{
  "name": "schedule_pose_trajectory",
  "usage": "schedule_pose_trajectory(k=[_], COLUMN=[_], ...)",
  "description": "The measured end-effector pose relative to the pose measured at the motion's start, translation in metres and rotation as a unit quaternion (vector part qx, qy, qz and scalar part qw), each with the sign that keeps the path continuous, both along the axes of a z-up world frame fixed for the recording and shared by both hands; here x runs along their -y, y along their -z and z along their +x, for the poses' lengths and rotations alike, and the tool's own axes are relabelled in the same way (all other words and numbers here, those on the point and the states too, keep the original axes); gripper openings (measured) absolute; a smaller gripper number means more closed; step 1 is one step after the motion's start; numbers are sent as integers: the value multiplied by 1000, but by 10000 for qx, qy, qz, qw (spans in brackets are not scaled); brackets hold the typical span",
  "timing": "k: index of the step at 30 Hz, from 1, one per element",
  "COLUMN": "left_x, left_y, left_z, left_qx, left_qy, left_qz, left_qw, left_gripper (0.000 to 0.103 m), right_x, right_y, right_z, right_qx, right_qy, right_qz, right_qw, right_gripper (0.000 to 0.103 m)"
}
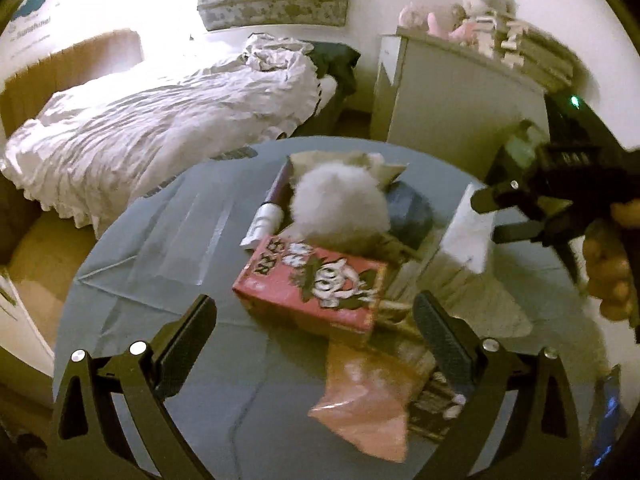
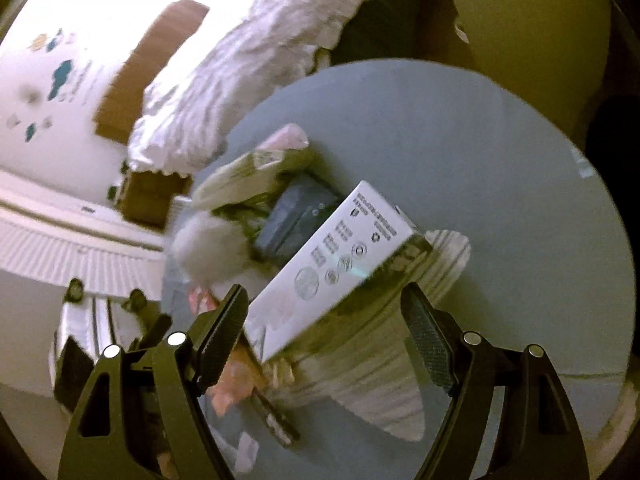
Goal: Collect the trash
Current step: 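Grasp the second red milk carton with the left tool while the right grasps the white carton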
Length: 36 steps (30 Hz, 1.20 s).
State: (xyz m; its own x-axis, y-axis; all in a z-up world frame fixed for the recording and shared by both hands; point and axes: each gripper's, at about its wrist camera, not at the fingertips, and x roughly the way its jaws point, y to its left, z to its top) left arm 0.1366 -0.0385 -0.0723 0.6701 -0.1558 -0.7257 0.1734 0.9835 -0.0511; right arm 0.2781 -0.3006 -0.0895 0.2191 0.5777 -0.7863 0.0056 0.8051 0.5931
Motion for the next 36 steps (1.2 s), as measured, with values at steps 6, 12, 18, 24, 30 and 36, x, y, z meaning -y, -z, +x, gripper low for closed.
schedule_pose_trajectory(k=[6, 12, 18, 24, 30, 36], left_x=[-15, -4, 9, 8, -7, -12], left_y=[11, 13, 20, 22, 21, 21], left_z=[9, 16, 22, 35, 32, 19], left_qx=[-201, -234, -216, -191, -114, -117], left_qy=[-39, 194, 240, 359, 326, 349], left_qz=[-245, -158, 224, 260, -324, -592], left_qw=[9995, 9994, 9992, 9988, 9989, 9976], left_gripper=[98, 98, 98, 97, 87, 55], right_x=[-28, -32, -27, -47, -49, -30], right_y=[2, -11, -8, -4, 7, -6], right_z=[13, 5, 10, 15, 8, -13], right_qx=[337, 776, 271, 223, 322, 756], right_qy=[-350, -754, -415, -417, -725, -826], right_qz=[-711, -1132, -635, -902, -1102, -1262], right_qw=[9963, 9877, 9968, 9948, 9907, 9857], right_gripper=[84, 75, 75, 82, 68, 49])
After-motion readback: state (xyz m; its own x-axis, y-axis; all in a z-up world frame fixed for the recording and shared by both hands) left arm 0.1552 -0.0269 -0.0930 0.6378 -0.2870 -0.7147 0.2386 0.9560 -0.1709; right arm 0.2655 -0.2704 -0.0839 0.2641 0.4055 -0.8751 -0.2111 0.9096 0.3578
